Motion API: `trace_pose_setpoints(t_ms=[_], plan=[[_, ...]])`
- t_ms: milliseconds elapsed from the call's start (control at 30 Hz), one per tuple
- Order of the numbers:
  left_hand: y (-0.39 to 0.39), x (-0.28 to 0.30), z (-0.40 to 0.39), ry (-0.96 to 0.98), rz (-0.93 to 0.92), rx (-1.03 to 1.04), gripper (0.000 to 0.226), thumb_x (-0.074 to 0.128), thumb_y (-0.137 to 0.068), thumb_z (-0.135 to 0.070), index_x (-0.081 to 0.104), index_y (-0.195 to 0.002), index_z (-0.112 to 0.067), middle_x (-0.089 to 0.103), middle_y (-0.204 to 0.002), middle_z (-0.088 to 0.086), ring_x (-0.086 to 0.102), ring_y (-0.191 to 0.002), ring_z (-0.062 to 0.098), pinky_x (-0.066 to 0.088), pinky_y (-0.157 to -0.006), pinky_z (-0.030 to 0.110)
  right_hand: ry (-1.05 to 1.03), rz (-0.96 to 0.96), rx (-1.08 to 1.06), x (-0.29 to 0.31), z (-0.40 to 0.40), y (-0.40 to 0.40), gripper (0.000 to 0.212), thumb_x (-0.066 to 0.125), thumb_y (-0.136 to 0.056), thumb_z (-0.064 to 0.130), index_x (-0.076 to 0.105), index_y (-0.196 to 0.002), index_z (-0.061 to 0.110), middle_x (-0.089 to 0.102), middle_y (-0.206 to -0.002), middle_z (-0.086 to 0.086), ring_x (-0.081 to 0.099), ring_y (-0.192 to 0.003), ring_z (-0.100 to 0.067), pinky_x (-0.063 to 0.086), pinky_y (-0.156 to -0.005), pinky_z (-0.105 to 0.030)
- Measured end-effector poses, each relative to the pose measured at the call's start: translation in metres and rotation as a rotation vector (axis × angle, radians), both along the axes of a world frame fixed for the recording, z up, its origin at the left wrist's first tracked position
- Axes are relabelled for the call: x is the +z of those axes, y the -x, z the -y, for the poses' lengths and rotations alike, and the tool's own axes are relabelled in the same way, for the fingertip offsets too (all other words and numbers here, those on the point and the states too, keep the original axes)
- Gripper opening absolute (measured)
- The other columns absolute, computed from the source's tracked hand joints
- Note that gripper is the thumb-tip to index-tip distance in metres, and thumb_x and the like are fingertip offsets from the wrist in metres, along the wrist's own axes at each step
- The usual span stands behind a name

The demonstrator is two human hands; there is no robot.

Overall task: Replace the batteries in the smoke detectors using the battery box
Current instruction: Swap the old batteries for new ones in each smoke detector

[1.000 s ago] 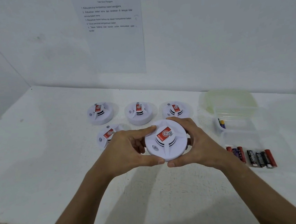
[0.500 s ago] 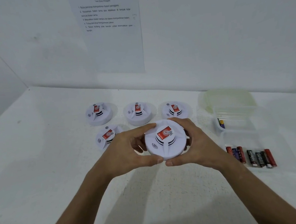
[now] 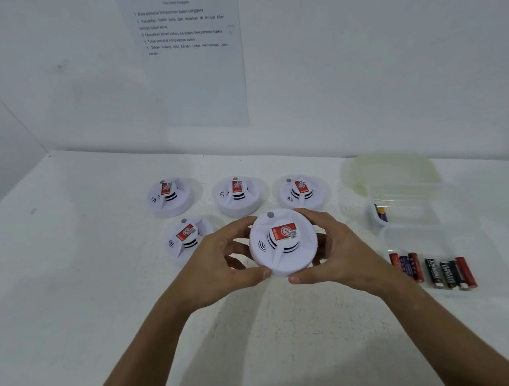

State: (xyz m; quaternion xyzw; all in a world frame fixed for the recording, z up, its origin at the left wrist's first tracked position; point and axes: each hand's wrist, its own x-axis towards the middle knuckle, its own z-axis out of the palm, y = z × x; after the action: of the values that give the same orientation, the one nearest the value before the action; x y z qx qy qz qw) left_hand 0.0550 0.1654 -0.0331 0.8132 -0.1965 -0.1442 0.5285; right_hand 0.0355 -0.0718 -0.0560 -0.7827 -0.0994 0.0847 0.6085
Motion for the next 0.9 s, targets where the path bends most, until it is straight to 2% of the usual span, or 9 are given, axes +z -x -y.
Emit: trace_pose_setpoints(t_ms=[100, 200, 333, 467, 600, 767, 900], plan=[[0.001, 0.0, 0.0019, -0.002, 0.008, -0.032, 0.077, 0.083, -0.074, -0.022, 0.045, -0.139, -0.039, 0.067, -0.115, -0.016, 0.068, -0.096, 0.016, 0.058, -0.072, 0.025, 0.006, 0.004, -0.008, 0.001, -0.0013, -0.0007, 0.097, 0.096, -0.058, 0.01, 0.047, -0.139, 0.034, 0.053, -0.135, 0.013, 0.061, -0.112, -0.008, 0.059, -0.078, -0.027], [0.0007, -0.0002, 0.0023, 0.008, 0.011, -0.037, 0.079, 0.082, -0.074, -0.025, 0.042, -0.141, -0.041, 0.068, -0.114, -0.014, 0.068, -0.089, 0.019, 0.059, -0.072, 0.028, 0.01, 0.0, -0.017, 0.0002, -0.0019, -0.0028, 0.099, 0.097, -0.056, 0.016, 0.047, -0.14, 0.034, 0.053, -0.137, 0.011, 0.061, -0.116, -0.014, 0.06, -0.087, -0.038], [-0.0013, -0.0024, 0.0007, 0.007, -0.01, -0.048, 0.08, 0.081, -0.076, -0.026, 0.039, -0.142, -0.042, 0.067, -0.114, -0.014, 0.066, -0.086, 0.016, 0.057, -0.072, 0.027, -0.009, -0.026, 0.037, 0.0005, -0.0023, -0.0034, 0.096, 0.094, -0.06, 0.013, 0.046, -0.141, 0.032, 0.058, -0.134, 0.01, 0.06, -0.121, -0.017, 0.059, -0.091, -0.042], [-0.002, -0.0018, -0.0025, 0.011, -0.042, -0.078, 0.08, 0.079, -0.078, -0.024, 0.036, -0.143, -0.042, 0.065, -0.114, -0.021, 0.065, -0.092, 0.007, 0.055, -0.076, 0.024, -0.04, -0.059, 0.07, 0.0008, 0.0008, -0.0032, 0.093, 0.091, -0.063, 0.006, 0.047, -0.141, 0.032, 0.06, -0.132, 0.006, 0.062, -0.118, -0.019, 0.059, -0.09, -0.045], [-0.0036, -0.0032, -0.0033, 0.003, -0.042, -0.111, 0.082, 0.076, -0.081, -0.026, 0.029, -0.147, -0.04, 0.064, -0.124, -0.013, 0.064, -0.103, 0.016, 0.056, -0.081, 0.03, -0.024, -0.057, 0.059, -0.0007, -0.0004, -0.0047, 0.092, 0.092, -0.064, 0.008, 0.047, -0.14, 0.035, 0.061, -0.131, 0.008, 0.063, -0.115, -0.019, 0.06, -0.088, -0.043], [-0.0041, -0.0034, -0.0044, -0.004, -0.031, -0.113, 0.086, 0.08, -0.078, -0.023, 0.03, -0.146, -0.043, 0.066, -0.121, -0.011, 0.065, -0.096, 0.019, 0.058, -0.08, 0.034, -0.018, -0.043, 0.058, -0.0016, -0.0028, -0.0061, 0.091, 0.092, -0.064, 0.01, 0.049, -0.139, 0.037, 0.062, -0.13, 0.007, 0.064, -0.11, -0.022, 0.059, -0.086, -0.048], [-0.005, -0.0037, -0.0027, -0.001, 0.004, -0.089, 0.083, 0.081, -0.077, -0.027, 0.034, -0.143, -0.043, 0.066, -0.118, -0.013, 0.065, -0.094, 0.017, 0.057, -0.077, 0.029, -0.011, -0.017, 0.039, -0.0011, -0.0063, -0.0079, 0.088, 0.093, -0.064, 0.013, 0.05, -0.134, 0.045, 0.064, -0.127, 0.012, 0.064, -0.106, -0.021, 0.06, -0.081, -0.049]])
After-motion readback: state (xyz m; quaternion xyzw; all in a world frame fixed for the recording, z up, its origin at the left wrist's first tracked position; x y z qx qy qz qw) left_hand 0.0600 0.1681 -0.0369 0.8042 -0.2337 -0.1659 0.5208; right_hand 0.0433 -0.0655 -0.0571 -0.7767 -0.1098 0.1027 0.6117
